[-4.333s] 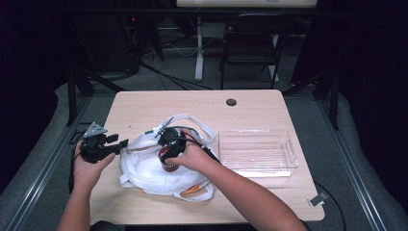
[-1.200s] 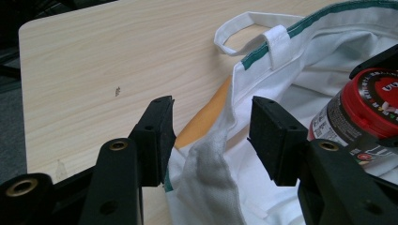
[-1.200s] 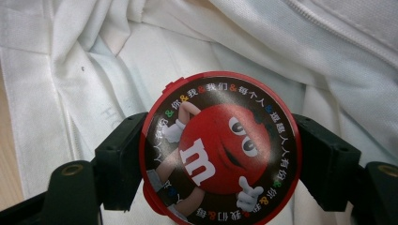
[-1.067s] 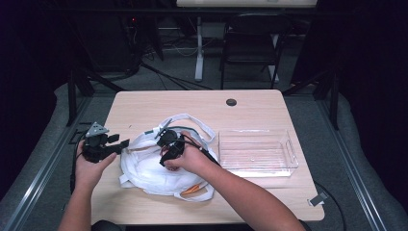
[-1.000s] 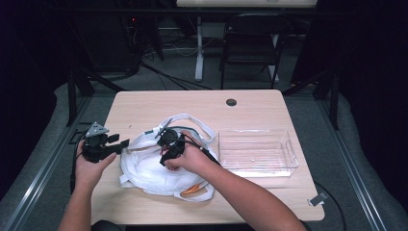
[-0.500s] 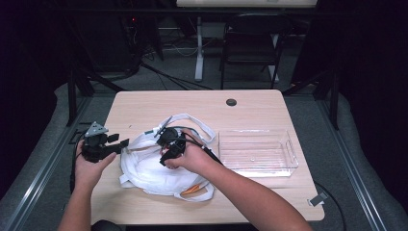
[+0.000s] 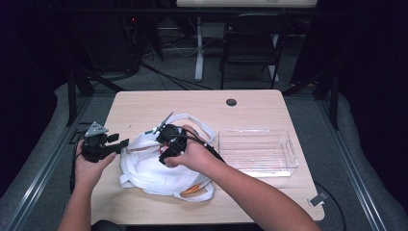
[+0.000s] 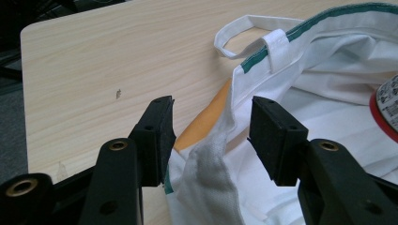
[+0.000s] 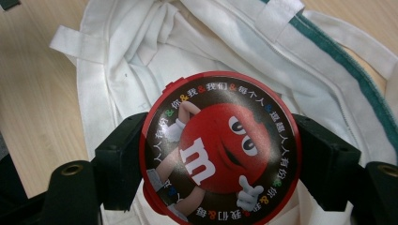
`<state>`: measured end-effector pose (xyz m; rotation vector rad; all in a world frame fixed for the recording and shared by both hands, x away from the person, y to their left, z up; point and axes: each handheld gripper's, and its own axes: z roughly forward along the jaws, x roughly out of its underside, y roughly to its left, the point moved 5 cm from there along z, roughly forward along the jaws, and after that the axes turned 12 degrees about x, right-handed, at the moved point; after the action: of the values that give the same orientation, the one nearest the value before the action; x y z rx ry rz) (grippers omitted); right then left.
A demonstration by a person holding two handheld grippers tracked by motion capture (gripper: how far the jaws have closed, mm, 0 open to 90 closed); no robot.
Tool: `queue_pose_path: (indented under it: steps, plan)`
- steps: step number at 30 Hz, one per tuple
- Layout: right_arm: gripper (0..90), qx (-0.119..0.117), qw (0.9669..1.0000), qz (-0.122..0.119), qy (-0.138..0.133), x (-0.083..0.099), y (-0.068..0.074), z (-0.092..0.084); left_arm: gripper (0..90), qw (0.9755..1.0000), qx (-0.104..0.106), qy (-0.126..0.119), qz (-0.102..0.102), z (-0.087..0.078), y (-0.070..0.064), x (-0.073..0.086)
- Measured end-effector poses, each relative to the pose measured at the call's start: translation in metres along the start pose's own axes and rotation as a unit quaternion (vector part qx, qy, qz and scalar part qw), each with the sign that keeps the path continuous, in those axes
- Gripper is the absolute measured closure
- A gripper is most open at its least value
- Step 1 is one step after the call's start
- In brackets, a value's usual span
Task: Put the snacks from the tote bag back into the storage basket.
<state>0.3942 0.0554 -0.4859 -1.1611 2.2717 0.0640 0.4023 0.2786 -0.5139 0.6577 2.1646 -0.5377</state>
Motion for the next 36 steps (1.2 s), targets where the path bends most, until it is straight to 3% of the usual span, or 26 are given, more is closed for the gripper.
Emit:
queue_pose_path:
  steps: [14,27,36]
  plan:
    - [24.7,0.003,0.9999,-0.007,-0.009,-0.009,-0.003,-0.030,50.3,1.0000,0.000,-0.001,-0.001,-0.001,0.000,0.000]
    - [24.8,0.003,0.9999,-0.014,-0.006,-0.005,-0.010,-0.047,50.3,1.0000,-0.001,0.000,0.001,0.000,0.000,0.000]
    - [24.8,-0.003,0.9999,0.003,-0.011,0.000,-0.024,-0.059,50.3,1.0000,-0.001,0.001,0.000,0.000,0.000,0.000]
